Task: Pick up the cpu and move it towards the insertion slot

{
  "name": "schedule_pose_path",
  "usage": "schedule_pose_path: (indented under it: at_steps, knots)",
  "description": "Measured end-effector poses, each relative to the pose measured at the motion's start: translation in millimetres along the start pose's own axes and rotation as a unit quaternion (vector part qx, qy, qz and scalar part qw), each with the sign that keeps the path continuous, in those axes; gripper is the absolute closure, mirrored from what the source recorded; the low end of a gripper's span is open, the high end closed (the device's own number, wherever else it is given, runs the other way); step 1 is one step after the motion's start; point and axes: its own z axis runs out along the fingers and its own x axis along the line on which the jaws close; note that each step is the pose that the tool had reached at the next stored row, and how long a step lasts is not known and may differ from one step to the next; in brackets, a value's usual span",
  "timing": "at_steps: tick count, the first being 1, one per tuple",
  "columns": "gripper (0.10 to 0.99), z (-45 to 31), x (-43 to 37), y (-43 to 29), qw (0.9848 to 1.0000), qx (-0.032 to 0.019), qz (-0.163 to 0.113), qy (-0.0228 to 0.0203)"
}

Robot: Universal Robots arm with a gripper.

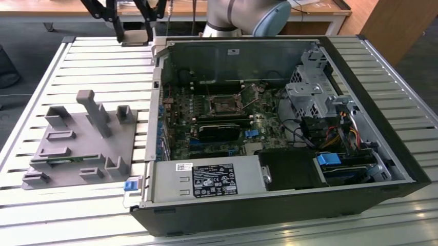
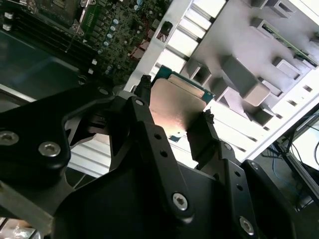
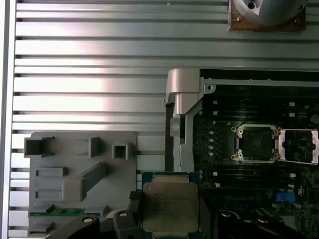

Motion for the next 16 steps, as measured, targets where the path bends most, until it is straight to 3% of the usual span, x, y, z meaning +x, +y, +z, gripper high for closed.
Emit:
schedule_pose_path:
  at_steps: [16]
  knots:
    - [0.545,0.0,-20.2,2.3,1.0000,0.0000,0.000,0.0000]
